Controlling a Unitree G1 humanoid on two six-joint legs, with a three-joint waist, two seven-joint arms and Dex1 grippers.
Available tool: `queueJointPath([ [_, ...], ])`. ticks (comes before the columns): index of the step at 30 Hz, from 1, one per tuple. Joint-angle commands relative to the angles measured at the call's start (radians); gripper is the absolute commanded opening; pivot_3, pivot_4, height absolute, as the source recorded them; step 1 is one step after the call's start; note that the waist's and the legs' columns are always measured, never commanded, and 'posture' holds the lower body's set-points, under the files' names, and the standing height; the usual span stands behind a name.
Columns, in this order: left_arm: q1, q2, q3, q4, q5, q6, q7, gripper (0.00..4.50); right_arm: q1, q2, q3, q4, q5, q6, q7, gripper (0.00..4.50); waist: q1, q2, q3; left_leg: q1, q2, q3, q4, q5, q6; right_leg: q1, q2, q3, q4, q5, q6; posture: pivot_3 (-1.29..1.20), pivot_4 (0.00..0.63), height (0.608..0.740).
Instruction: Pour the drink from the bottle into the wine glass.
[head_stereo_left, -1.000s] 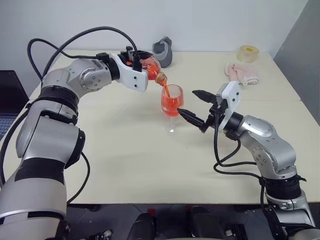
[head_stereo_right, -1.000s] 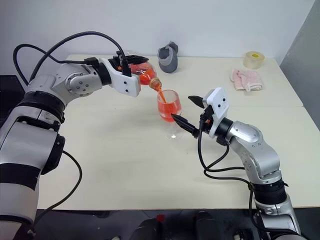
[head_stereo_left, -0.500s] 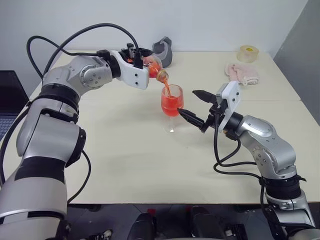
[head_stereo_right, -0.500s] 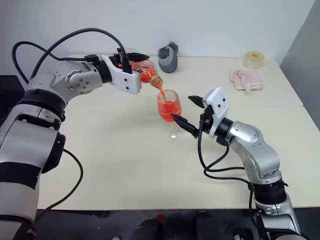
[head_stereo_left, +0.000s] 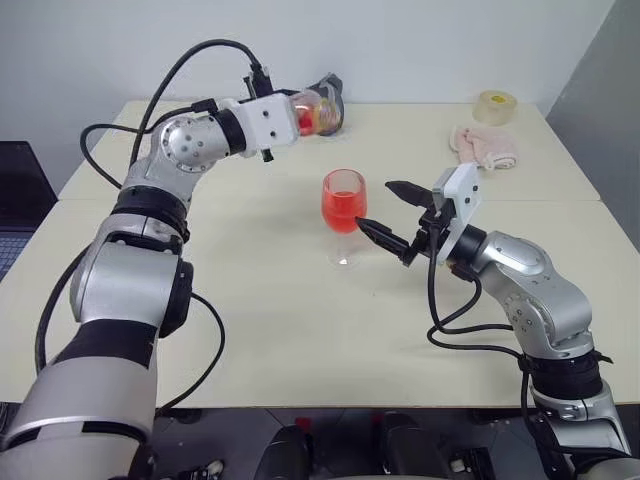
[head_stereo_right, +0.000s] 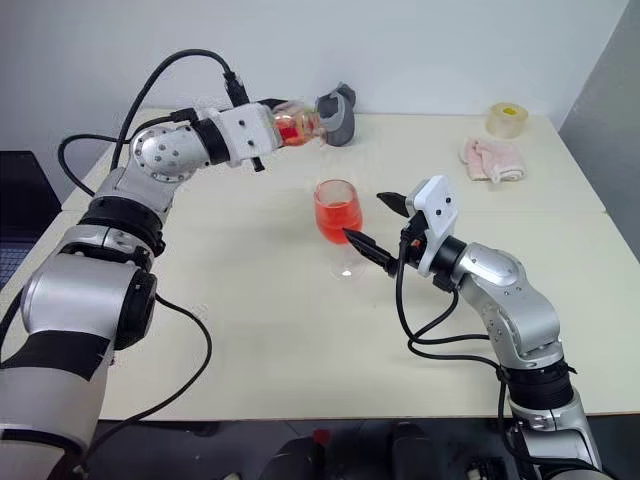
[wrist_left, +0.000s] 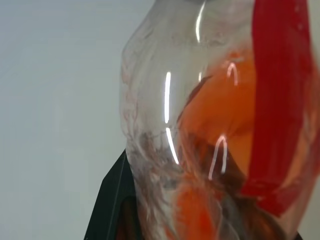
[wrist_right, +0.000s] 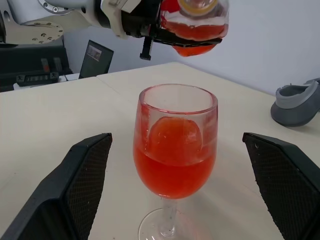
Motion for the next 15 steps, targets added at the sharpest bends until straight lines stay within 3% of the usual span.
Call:
queueJointPath([
  [1, 0.017, -0.005, 0.068, -0.062, -0.097, 0.039, -0.066, 1.26, -0.009, -0.003, -0.011, -0.036, 0.001, -0.008, 0.001, 4.5, -0.003, 0.0, 0.0, 0.0, 0.0, 0.0, 0.0, 0.0, 0.0, 0.0, 0.0, 0.0, 0.0, 0.0, 0.0, 0.0, 0.15, 0.74],
  [8, 0.158, -0.058, 0.203, -0.247, -0.284, 0.197, -0.094, 1.26, 0.027, -0.042, -0.034, -0.081, 0.034, -0.003, 0.04, 4.5, -0.011, 0.0, 0.0, -0.001, 0.0, -0.003, 0.002, 0.0, 0.0, 0.0, 0.0, 0.0, 0.001, 0.0, 0.0, 0.0, 0.15, 0.74],
  [15, 0.476, -0.106, 0.307, -0.693, -0.39, 0.533, 0.072, 1.26, 0.221, -0.167, -0.064, -0.217, 0.09, -0.071, 0.205, 4.5, -0.015, 0.0, 0.0, -0.001, 0.003, -0.005, 0.005, 0.0, 0.0, 0.0, -0.001, 0.0, 0.002, 0.0, 0.0, 0.0, 0.15, 0.74],
])
